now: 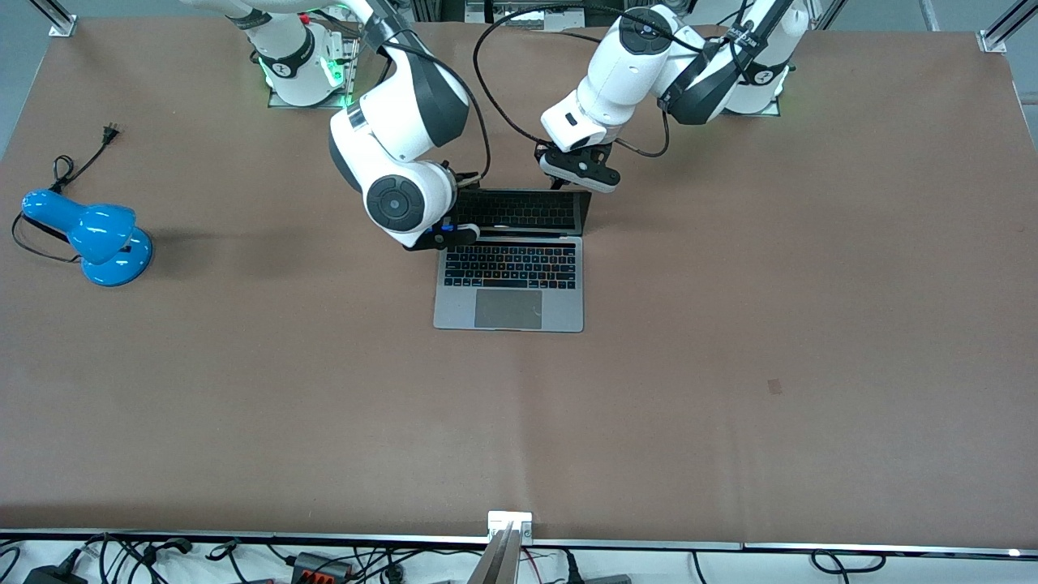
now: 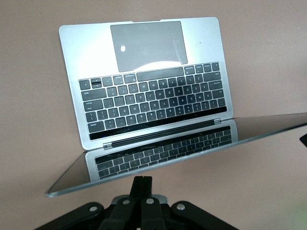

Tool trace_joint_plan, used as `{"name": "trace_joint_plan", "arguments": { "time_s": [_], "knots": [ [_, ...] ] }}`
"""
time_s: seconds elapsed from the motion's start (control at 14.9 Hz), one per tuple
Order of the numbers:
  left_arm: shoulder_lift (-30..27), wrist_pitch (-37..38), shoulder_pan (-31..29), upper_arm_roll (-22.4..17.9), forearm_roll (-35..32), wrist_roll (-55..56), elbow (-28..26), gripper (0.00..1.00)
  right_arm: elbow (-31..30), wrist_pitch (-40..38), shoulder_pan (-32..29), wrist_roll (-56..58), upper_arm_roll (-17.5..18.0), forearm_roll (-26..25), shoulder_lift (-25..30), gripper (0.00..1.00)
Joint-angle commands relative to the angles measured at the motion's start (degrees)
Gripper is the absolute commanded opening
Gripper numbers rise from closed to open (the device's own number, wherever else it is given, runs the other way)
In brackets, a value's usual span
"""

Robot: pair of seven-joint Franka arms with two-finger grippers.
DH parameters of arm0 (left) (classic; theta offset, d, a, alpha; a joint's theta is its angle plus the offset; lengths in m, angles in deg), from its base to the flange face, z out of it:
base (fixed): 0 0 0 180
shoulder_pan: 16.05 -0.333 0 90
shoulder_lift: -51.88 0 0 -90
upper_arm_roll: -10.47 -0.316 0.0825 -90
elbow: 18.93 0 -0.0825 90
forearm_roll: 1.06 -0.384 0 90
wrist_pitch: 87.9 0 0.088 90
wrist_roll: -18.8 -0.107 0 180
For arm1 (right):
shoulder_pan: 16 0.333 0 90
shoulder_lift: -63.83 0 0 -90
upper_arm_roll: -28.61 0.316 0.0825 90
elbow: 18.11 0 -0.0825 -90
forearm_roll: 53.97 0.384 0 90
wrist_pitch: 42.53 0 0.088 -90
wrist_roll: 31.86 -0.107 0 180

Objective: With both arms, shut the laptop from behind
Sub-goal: 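Lower both grippers onto the back of the open laptop screen, then push the screen down toward the keyboard with both grippers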

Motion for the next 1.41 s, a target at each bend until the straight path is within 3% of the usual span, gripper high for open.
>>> {"name": "trace_joint_plan", "arguments": {
  "time_s": [0.0, 0.47, 0.61, 1.34],
  "knots": [
    [0.3, 0.0, -0.5, 0.3, -2.3, -0.7, 0.0, 0.01, 0.4, 1.0, -0.9, -0.9, -0.1, -0.6, -0.2, 0.00],
    [3.3, -0.3, -1.1, -0.9, -7.4, -0.7, 2.7, 0.01, 0.8, 4.2, -2.0, -0.8, -0.1, -0.7, -0.5, 0.00],
    [6.1, -0.2, -1.9, -1.7, -13.0, -0.5, 5.2, 0.01, 1.0, 6.0, -2.0, -0.8, -0.1, -0.7, -1.1, 0.00],
    [19.0, -0.3, -1.9, -5.2, -24.7, -0.1, 14.4, 0.01, 2.0, 14.1, -2.7, -1.6, -0.5, -3.1, -4.6, 0.00]
  ]
}}
